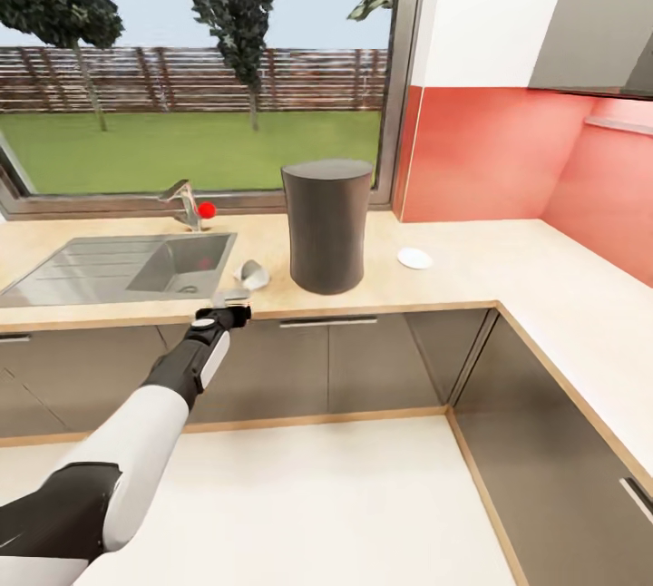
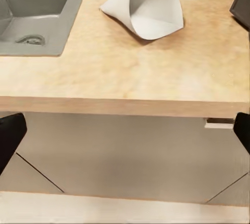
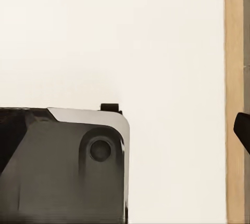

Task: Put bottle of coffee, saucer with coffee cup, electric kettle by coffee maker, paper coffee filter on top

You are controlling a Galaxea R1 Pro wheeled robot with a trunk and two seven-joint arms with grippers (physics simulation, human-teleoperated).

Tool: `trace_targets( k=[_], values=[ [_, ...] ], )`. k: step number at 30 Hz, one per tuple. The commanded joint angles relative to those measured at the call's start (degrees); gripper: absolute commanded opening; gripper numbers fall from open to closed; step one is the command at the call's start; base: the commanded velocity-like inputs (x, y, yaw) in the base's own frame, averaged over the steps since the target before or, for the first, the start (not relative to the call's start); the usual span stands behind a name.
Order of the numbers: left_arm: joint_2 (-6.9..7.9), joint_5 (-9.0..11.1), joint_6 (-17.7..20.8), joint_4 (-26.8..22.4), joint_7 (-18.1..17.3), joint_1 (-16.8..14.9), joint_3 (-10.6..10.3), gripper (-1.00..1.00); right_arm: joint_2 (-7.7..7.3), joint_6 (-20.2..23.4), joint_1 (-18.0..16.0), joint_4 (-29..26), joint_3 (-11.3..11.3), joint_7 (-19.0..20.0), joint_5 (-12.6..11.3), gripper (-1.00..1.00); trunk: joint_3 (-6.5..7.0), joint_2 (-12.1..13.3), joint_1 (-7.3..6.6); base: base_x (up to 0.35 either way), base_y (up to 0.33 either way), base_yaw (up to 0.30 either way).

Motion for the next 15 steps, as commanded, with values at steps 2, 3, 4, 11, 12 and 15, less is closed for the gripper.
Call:
trace_targets(
  k=[2,3,4,11,12,15],
  values=[
    [-0.06,0.12,0.26,0.24,0.06,0.63,-0.02,1.0,0.09,-0.07,-0.01,0.62,-0.22,0.02,0.52,1.0,-0.1,-0.13,0.02,0.0,0.0,0.0],
    [-0.15,0.14,0.15,0.56,-0.13,0.85,-0.04,1.0,0.22,-0.06,0.0,0.94,-0.21,0.04,0.52,1.0,-0.1,-0.13,0.02,0.0,0.0,0.0],
    [-0.19,0.1,0.11,0.89,-0.21,0.97,-0.07,1.0,0.36,-0.08,0.0,1.27,-0.21,0.07,0.5,1.0,-0.1,-0.13,0.02,0.0,0.0,0.0],
    [-0.39,-1.79,-0.03,1.55,-0.37,3.26,-0.28,1.0,1.23,-0.35,-0.01,3.53,-0.26,0.24,0.28,1.0,-0.1,-0.13,0.02,0.14,0.0,0.0],
    [-0.4,-1.93,-0.03,1.53,-0.36,3.42,-0.28,1.0,1.25,-0.38,-0.02,3.85,-0.27,0.22,0.27,1.0,-0.1,-0.13,0.02,0.294,0.0,0.0],
    [-0.41,-2.07,-0.05,1.48,-0.35,3.53,-0.29,1.0,1.22,-0.39,-0.02,4.82,-0.35,0.15,0.26,1.0,-0.1,-0.13,0.02,0.314,0.0,0.0]
  ],
)
